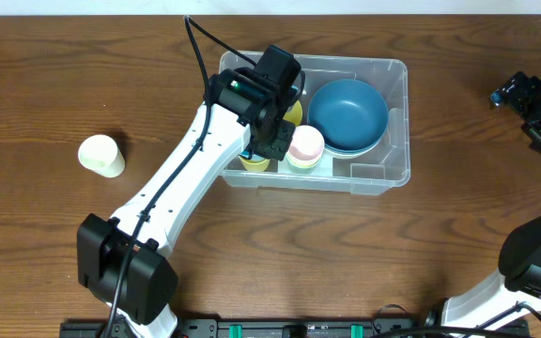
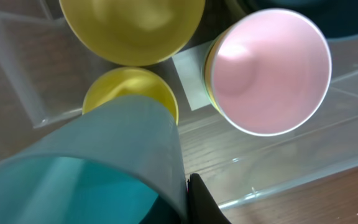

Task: Pack container
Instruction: 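Stack the blue cup into the yellow cup and release, then move the left gripper to the white cup and grasp it, then carry the white cup into the bin and stack it on the blue cup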

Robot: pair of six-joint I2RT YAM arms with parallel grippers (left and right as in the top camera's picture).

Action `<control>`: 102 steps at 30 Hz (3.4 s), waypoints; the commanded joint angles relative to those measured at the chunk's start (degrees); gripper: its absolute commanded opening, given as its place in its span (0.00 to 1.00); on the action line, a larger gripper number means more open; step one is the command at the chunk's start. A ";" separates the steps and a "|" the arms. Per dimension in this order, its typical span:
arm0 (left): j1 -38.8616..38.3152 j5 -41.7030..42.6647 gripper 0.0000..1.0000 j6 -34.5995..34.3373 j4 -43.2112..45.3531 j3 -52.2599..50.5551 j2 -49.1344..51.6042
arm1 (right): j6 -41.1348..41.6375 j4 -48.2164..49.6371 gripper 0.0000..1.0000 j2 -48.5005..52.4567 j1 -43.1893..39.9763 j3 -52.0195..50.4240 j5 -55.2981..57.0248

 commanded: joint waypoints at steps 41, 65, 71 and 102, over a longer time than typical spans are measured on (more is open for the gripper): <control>44.92 -3.91 0.36 -1.51 -1.84 1.25 4.26 | 0.61 -0.04 0.99 -0.39 -0.09 -0.13 0.11; 46.18 -3.82 0.06 -1.09 -0.94 1.22 18.75 | 0.61 -0.02 0.99 -0.39 -0.09 -0.13 0.11; 46.12 0.76 0.06 -1.81 -2.95 3.10 17.92 | 0.61 -0.04 0.99 -0.39 -0.09 -0.13 0.11; 8.24 3.32 0.06 2.49 1.46 4.72 -10.29 | 0.61 -0.04 0.99 -0.39 -0.09 -0.13 0.11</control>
